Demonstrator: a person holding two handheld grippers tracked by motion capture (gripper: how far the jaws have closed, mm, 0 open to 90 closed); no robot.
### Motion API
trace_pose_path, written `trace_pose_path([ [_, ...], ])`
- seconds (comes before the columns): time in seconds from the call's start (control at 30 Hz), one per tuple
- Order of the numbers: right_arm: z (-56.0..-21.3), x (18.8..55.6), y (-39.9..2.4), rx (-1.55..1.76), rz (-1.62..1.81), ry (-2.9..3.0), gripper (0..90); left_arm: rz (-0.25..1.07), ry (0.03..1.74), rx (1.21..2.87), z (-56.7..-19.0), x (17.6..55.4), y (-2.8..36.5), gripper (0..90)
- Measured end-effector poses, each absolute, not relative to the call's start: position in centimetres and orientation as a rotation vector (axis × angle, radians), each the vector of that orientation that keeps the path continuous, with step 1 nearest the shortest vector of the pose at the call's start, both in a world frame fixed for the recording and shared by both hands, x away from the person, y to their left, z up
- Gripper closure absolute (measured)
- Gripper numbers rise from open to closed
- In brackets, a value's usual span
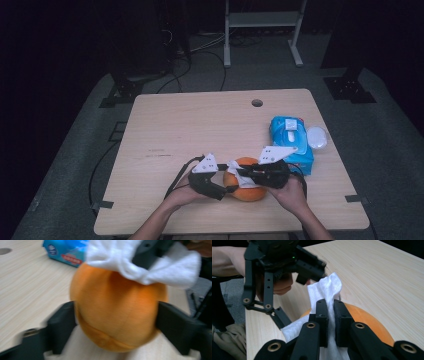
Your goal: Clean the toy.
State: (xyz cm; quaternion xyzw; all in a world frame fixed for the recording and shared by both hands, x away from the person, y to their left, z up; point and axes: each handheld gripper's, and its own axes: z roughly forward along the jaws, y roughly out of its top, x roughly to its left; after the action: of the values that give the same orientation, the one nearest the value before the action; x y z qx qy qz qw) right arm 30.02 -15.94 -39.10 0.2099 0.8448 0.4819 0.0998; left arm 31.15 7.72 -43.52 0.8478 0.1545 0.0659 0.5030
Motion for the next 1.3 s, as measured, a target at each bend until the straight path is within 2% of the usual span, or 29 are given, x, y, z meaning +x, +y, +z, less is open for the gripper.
trace_pose_path([
  [0.03, -39.1, 30.0, -16.0, 0.622, 1.422, 2.494, 82.6, 0.164, 0.375, 2.05, -43.3, 31.0, 7.6, 31.1],
  [0.13, -38.8, 29.6, -15.7, 0.612, 1.431, 2.481, 82.6, 0.184, 0.347, 2.057, -42.8, 30.6, 7.4, 34.5],
  [0.33, -39.0, 29.1, -14.3, 0.558, 1.425, 2.506, 82.7, 0.207, 0.322, 2.076, -42.8, 30.1, 7.0, 35.0],
  [0.53, -38.9, 30.6, -17.0, 0.68, 1.424, 2.446, 82.9, 0.202, 0.324, 2.088, -43.2, 30.4, 7.3, 35.0],
  [0.63, -39.5, 31.2, -18.7, 0.76, 1.423, 2.438, 82.9, 0.191, 0.338, 2.088, -43.5, 30.7, 7.7, 33.6],
  [0.77, -40.1, 31.1, -19.3, 0.796, 1.441, 2.446, 82.9, 0.119, 0.381, 2.044, -43.5, 31.2, 8.1, 21.2],
  [0.83, -40.1, 31.0, -19.0, 0.79, 1.455, 2.454, 82.8, 0.063, 0.407, 1.997, -43.4, 31.5, 8.4, 18.6],
  [0.93, -40.5, 30.6, -18.0, 0.765, 1.485, 2.483, 82.8, 0.059, 0.436, 1.98, -43.4, 31.7, 8.3, 18.5],
  [1.07, -40.4, 29.8, -16.3, 0.687, 1.436, 2.516, 82.8, 0.063, 0.421, 2.021, -44.0, 31.3, 8.1, 23.3],
  [1.3, -40.3, 30.1, -18.2, 0.733, 1.388, 2.493, 82.8, 0.072, 0.417, 2.055, -44.3, 31.4, 8.4, 24.4],
])
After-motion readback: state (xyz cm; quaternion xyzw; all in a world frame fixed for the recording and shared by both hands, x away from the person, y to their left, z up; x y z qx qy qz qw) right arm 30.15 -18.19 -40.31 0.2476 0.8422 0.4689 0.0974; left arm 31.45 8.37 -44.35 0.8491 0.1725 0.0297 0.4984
